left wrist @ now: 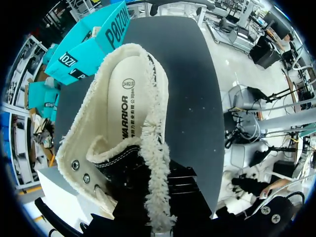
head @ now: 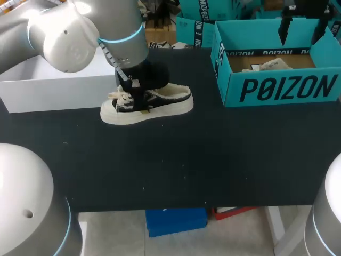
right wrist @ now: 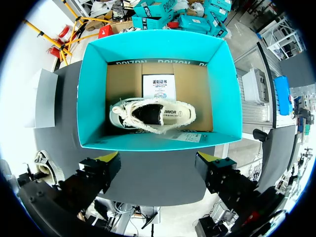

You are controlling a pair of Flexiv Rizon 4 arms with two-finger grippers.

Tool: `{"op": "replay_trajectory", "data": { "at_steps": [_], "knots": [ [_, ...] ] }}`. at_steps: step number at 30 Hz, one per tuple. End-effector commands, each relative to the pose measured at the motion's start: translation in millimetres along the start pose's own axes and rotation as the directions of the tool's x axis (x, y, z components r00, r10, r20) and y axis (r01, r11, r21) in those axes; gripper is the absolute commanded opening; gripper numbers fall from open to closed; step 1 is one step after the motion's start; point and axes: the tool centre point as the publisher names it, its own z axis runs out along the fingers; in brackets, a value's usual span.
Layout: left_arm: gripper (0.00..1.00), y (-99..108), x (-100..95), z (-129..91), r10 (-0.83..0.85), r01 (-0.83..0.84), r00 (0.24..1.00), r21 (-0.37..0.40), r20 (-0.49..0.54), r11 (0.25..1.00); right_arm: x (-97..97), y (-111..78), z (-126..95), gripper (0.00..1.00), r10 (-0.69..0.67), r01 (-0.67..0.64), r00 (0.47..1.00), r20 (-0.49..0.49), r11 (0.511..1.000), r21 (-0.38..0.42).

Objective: Take the shoe out of the shoebox, open the shoe tongue, remove and reinsert the insole, then place the shoe into the shoebox

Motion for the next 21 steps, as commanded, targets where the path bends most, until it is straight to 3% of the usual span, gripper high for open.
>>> {"op": "replay_trajectory", "data": {
  "at_steps": [1,8,21],
  "knots": [
    [0.00,-15.0,-6.1,27.6,-0.007,0.006,1.000,-0.020,-0.017,1.000,0.2,0.0,-0.2,1.00,0.001,-0.001,1.000,0.000,1.000,0.000],
    [0.00,-21.7,-2.0,65.9,-0.012,0.010,0.999,-0.069,-0.033,0.998,0.2,0.0,-0.2,1.00,0.001,-0.001,1.000,0.000,1.000,0.000],
    [0.00,-21.8,0.5,113.4,-0.014,0.007,0.998,-0.101,-0.065,0.995,0.2,0.0,-0.2,1.00,0.001,-0.001,1.000,0.000,1.000,0.000]
  ]
}}
